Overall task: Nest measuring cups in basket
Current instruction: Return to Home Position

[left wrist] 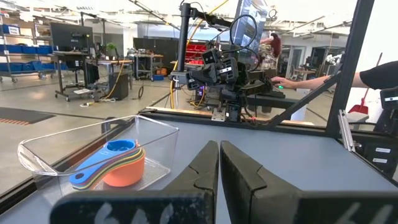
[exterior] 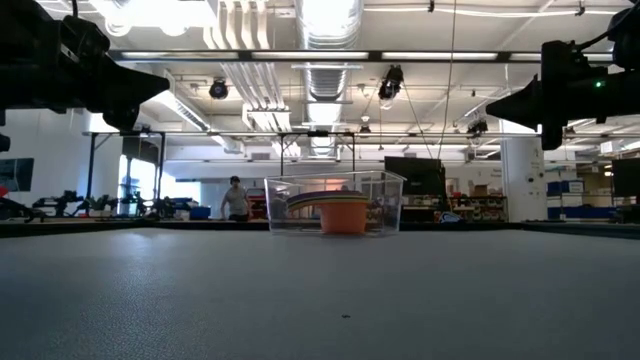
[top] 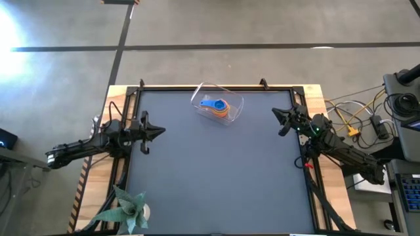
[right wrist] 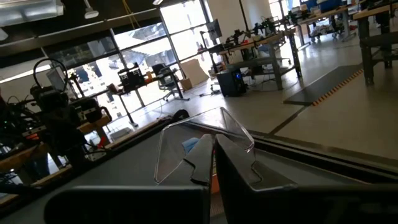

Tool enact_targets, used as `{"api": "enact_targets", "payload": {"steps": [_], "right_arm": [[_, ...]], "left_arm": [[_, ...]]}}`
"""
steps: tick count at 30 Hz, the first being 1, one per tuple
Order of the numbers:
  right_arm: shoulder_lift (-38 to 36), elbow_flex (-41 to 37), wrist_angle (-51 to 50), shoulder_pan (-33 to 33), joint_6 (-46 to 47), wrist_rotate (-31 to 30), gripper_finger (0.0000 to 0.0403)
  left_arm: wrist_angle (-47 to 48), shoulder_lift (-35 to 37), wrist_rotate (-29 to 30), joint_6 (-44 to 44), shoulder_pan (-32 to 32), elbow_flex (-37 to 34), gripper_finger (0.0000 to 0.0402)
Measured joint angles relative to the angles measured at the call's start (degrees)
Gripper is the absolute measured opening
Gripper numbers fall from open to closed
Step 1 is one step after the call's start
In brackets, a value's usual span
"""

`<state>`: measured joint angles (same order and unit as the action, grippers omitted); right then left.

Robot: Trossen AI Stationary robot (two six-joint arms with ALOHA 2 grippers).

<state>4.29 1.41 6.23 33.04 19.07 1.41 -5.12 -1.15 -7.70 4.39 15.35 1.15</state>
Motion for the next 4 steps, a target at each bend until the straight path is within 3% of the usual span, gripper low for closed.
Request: {"api": "enact_targets", "payload": {"steps": [4], "right_arm": [[0.0, 0.0, 0.0, 0.0, 0.0, 0.0, 0.0009]], "left_arm": [[0.0, 0.0, 0.0, 0.0, 0.0, 0.0, 0.0]]}}
